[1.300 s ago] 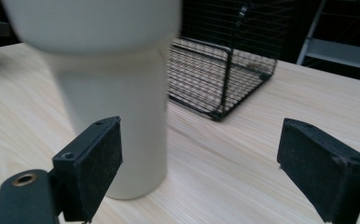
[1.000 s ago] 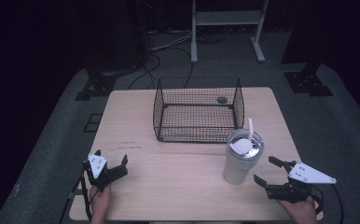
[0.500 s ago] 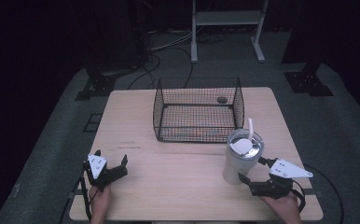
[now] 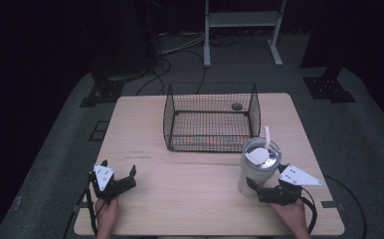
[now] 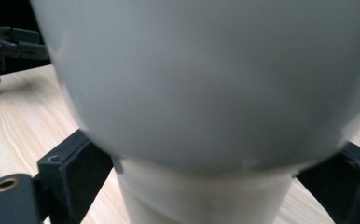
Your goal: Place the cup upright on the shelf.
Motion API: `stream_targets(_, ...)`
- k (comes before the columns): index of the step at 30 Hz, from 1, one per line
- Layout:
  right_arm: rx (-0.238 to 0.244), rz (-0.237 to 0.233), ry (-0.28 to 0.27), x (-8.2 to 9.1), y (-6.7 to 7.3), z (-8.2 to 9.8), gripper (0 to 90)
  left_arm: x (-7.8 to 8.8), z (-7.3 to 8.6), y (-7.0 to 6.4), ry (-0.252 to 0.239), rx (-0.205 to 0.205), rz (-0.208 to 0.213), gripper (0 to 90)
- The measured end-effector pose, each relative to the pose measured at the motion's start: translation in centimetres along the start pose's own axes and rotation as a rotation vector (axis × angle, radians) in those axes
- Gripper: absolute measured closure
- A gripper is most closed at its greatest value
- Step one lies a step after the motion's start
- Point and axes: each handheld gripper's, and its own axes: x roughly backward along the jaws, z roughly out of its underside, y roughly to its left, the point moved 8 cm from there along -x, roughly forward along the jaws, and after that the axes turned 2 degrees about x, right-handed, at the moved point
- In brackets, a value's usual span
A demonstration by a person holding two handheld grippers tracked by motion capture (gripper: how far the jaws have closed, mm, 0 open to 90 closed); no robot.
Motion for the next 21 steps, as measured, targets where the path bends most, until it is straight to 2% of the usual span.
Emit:
stream_targets(8,0.005,0.003,-0.017,-0.80,-0.01,-0.34,6.8,-0.01,0.02,-0.07,0.002,-0.007,0.003,0.0)
stream_targets(21,0.019,-0.002,0.002,-0.89,-0.05,-0.45,8.2,-0.03,0.03,-0.03,0.003,-0.003,0.004,0.0)
